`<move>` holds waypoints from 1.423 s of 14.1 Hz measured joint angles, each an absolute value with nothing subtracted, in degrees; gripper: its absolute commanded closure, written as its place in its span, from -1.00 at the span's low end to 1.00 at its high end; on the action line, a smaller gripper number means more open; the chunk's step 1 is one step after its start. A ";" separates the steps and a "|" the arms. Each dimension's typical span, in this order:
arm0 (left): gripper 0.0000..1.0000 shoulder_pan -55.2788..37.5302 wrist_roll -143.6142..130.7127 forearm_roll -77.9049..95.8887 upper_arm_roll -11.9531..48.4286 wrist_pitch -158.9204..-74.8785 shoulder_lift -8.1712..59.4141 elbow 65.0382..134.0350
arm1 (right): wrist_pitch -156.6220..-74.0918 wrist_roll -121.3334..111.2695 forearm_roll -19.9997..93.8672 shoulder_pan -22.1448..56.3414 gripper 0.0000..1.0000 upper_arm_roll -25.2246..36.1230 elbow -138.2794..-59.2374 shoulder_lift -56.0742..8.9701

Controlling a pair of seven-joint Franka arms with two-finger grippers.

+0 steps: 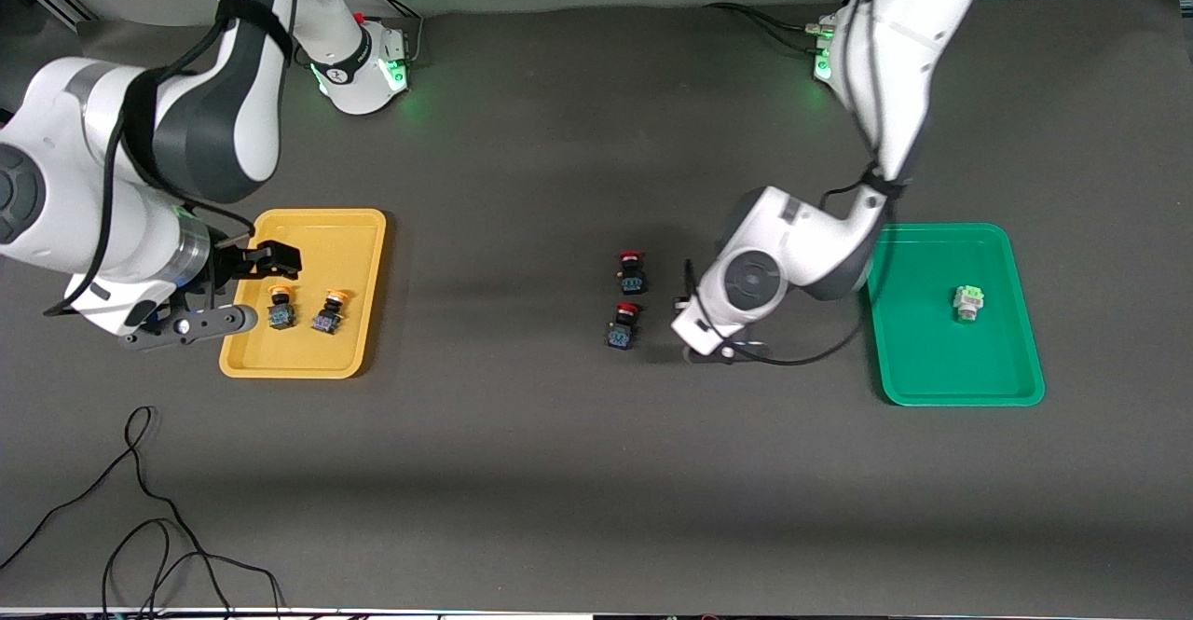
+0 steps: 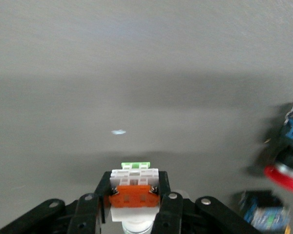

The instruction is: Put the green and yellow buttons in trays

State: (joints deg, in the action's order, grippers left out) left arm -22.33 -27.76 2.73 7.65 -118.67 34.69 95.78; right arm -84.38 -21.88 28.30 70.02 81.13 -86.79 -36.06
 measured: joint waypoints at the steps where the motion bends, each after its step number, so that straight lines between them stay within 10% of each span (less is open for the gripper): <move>1: 1.00 -19.97 -24.36 2.73 7.62 -114.01 32.59 94.99 | -84.38 -21.18 28.22 70.55 -1.00 81.37 -86.55 -36.06; 9: 1.00 1.78 10.73 -0.49 6.90 -94.53 24.48 92.34 | -84.36 -9.29 14.73 62.93 -1.00 65.87 -83.86 -25.64; 20: 1.00 10.48 23.48 -2.64 6.92 -121.96 29.16 108.80 | -85.41 -5.21 2.28 14.37 -1.00 15.32 -87.47 -6.05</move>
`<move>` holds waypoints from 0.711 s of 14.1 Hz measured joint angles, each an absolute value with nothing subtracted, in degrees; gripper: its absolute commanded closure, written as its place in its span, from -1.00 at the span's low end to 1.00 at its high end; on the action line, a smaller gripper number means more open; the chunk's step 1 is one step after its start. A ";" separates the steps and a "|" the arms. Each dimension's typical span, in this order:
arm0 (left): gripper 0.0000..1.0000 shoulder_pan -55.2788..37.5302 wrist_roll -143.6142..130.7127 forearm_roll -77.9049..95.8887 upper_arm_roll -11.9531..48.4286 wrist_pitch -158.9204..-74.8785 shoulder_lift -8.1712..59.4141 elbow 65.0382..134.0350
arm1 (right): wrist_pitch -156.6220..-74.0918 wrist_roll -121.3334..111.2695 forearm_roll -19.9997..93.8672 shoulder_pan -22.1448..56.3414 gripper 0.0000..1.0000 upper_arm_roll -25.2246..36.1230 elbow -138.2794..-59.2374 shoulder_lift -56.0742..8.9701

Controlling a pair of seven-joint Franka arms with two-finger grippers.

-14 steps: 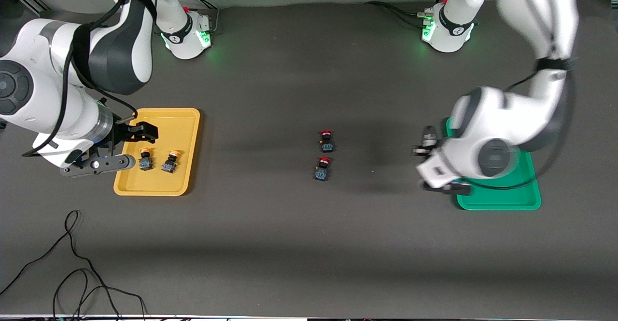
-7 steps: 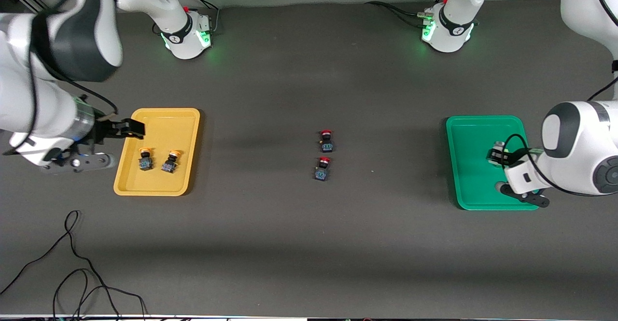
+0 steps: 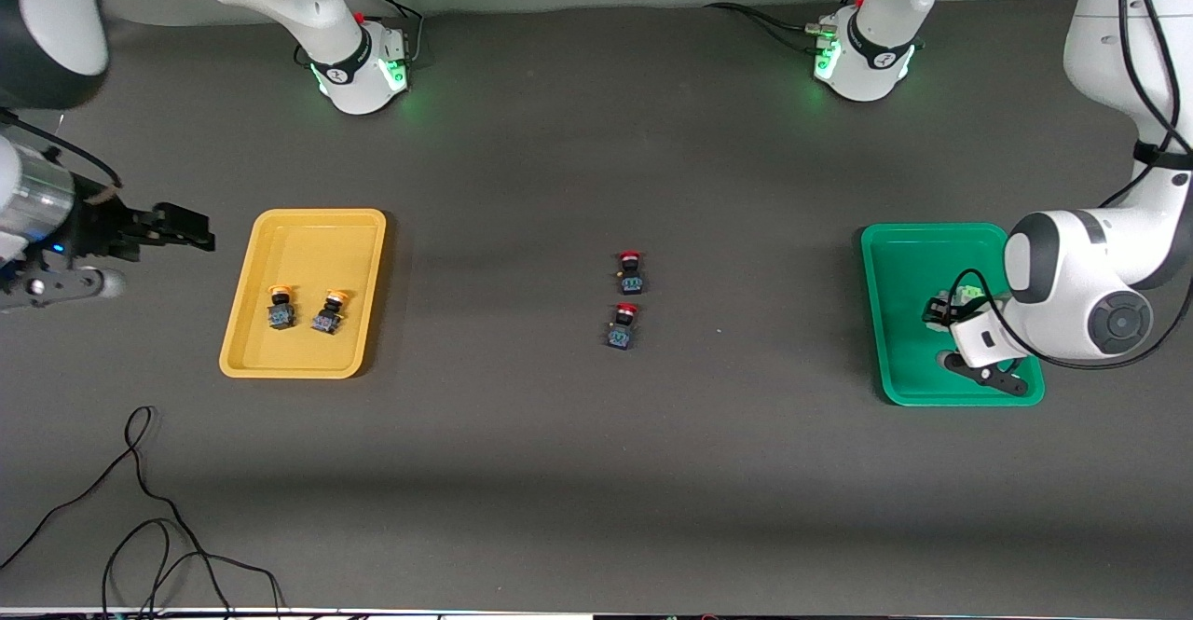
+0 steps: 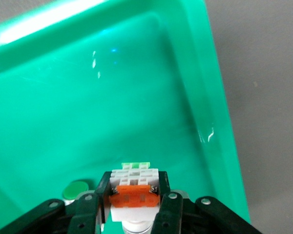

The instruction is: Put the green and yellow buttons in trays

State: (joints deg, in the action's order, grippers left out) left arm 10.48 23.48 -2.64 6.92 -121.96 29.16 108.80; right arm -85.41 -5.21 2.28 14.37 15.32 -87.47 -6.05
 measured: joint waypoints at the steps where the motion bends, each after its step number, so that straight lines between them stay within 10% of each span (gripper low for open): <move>1: 1.00 10.65 23.54 -2.65 6.93 -122.86 29.36 109.60 | -85.90 -5.19 2.17 9.22 -1.00 10.82 -88.82 -4.54; 2: 1.00 10.76 23.57 -2.65 6.94 -123.67 29.53 110.21 | -86.35 -5.19 2.10 4.43 -1.00 6.73 -90.01 -3.21; 4: -0.99 10.81 23.61 -2.66 6.96 -125.06 30.02 110.90 | -86.77 -5.17 2.01 -2.52 -1.00 0.95 -91.40 -1.44; 10: -1.00 10.81 23.79 -2.64 7.60 -121.28 27.29 109.39 | -87.04 -4.93 0.94 -4.53 -1.00 -0.47 -92.03 -0.30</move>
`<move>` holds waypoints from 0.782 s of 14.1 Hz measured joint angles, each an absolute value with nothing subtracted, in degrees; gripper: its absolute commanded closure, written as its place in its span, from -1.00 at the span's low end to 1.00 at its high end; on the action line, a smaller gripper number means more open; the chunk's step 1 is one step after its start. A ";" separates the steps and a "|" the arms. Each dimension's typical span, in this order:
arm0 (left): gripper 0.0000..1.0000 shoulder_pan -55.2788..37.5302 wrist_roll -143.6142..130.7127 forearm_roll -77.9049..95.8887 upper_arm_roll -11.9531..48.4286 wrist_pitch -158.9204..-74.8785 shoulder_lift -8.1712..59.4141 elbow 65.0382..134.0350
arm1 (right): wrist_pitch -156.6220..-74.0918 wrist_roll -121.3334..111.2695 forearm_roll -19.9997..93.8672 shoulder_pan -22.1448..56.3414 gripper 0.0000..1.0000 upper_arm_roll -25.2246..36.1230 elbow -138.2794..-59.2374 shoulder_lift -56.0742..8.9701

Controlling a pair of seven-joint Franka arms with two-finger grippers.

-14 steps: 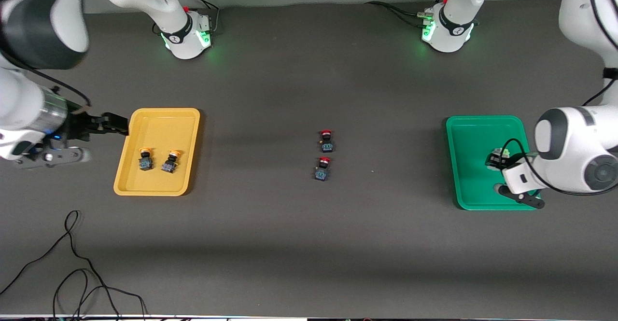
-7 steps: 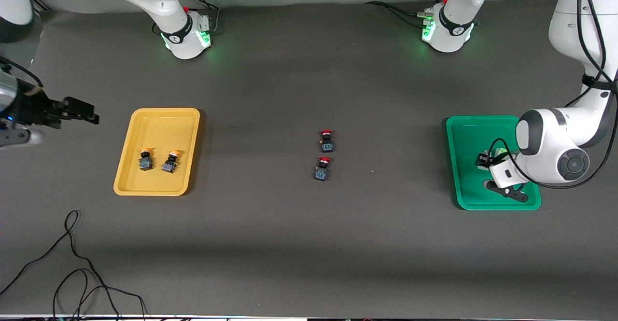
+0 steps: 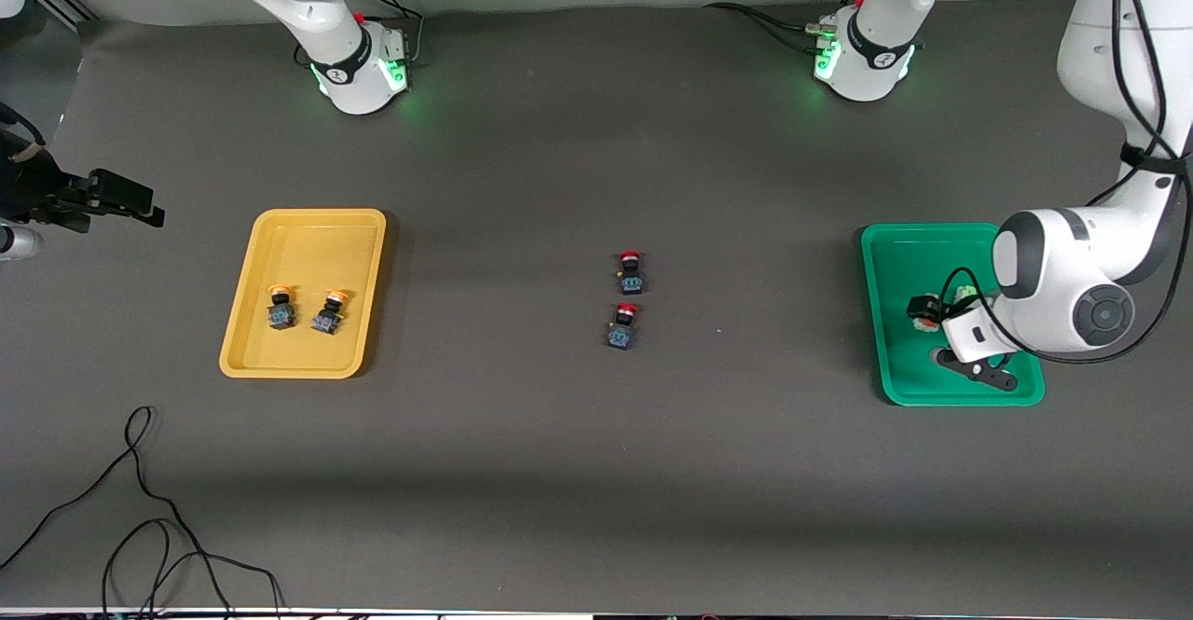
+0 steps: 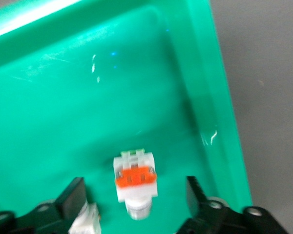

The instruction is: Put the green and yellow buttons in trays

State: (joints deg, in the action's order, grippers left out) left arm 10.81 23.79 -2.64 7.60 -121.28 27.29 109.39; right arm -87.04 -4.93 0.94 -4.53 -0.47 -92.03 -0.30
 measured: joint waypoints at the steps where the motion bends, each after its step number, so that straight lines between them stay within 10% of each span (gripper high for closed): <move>1: -1.00 10.78 23.68 -2.60 7.90 -117.64 25.39 108.07 | -87.09 -4.90 0.85 -4.53 -1.00 -0.50 -92.07 -0.28; 11: -1.00 4.66 15.65 -2.55 9.05 -76.12 12.61 75.08 | -87.17 -4.43 0.62 -4.52 -1.00 -0.80 -92.12 0.06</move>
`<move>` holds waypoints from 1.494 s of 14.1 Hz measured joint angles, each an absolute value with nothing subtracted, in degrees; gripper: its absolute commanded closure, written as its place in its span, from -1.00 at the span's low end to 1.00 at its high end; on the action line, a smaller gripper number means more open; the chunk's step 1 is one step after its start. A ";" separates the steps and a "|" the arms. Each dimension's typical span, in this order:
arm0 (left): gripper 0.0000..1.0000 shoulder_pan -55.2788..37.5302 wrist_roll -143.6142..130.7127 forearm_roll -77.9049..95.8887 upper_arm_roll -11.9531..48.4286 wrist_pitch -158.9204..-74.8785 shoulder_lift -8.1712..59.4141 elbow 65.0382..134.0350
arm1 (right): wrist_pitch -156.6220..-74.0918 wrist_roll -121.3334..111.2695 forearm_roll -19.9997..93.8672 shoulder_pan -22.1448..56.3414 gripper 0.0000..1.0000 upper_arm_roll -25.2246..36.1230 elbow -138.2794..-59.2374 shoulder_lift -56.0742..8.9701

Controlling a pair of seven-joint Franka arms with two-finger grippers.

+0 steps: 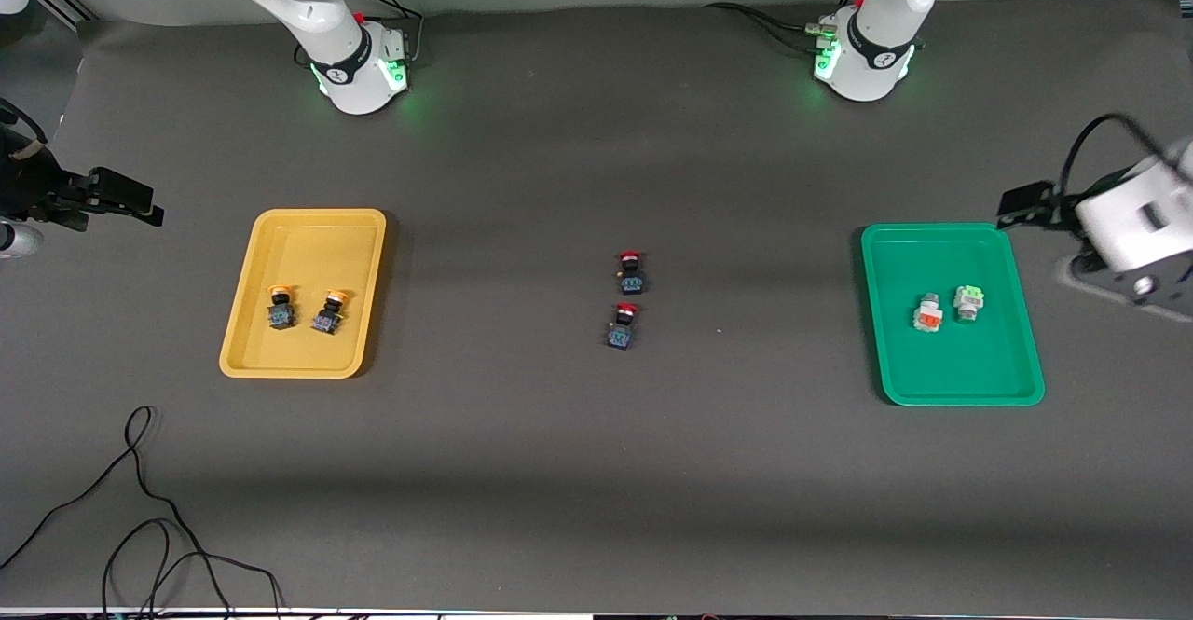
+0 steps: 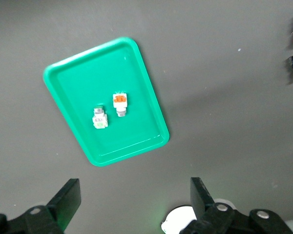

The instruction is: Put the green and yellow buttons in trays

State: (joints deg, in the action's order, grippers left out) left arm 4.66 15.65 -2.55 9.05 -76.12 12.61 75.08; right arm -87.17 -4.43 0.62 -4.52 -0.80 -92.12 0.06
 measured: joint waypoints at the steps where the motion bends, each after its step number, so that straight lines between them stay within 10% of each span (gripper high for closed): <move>1: -1.00 4.66 15.26 -2.56 9.05 -75.81 12.61 73.83 | -87.17 -4.43 0.56 -4.52 -1.00 -0.80 -92.12 0.07; 17: -1.00 -1.23 11.39 -3.92 6.76 -76.47 12.67 74.04 | -87.35 -4.39 0.45 -4.55 -1.00 -0.93 -91.70 -0.32; 21: -1.00 -3.87 9.12 -3.94 4.00 -85.23 6.39 83.88 | -87.38 -4.39 0.45 -4.55 -1.00 -0.93 -91.65 -0.32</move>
